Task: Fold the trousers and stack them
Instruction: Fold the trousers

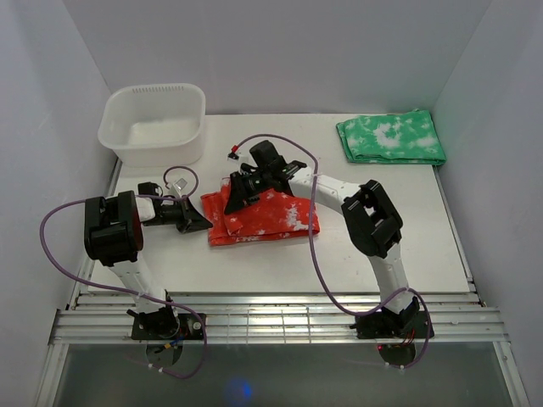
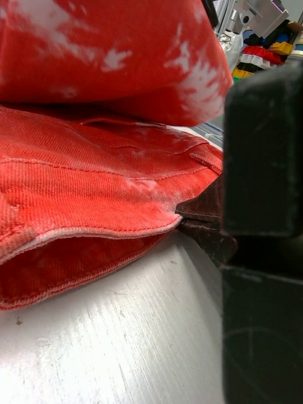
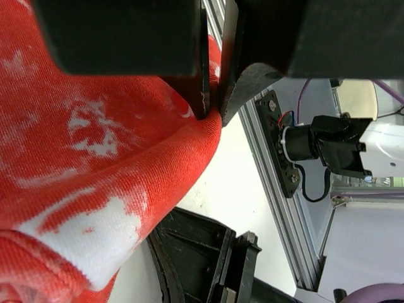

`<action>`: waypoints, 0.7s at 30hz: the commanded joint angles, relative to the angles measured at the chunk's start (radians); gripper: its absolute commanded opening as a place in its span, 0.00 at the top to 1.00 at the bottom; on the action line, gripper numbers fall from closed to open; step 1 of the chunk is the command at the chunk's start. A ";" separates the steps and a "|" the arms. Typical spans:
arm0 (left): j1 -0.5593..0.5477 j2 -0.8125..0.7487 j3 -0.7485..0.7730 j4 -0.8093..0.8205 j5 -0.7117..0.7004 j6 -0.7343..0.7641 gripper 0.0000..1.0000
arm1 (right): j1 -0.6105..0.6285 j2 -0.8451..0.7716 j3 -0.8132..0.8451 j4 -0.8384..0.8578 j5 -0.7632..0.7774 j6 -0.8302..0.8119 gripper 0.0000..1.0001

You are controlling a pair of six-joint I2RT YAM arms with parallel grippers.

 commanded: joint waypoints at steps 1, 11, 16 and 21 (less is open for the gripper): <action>-0.021 -0.010 -0.009 0.020 -0.054 0.014 1.00 | 0.033 0.027 0.073 0.082 -0.009 0.060 0.92; -0.032 -0.028 -0.049 0.046 -0.079 0.005 1.00 | 0.070 0.105 0.129 0.078 0.068 0.139 0.92; -0.037 -0.023 -0.046 0.049 -0.083 0.001 1.00 | 0.078 0.138 0.133 0.110 0.056 0.191 0.92; -0.040 -0.022 -0.052 0.053 -0.093 0.001 1.00 | 0.087 0.162 0.150 0.133 0.028 0.217 0.92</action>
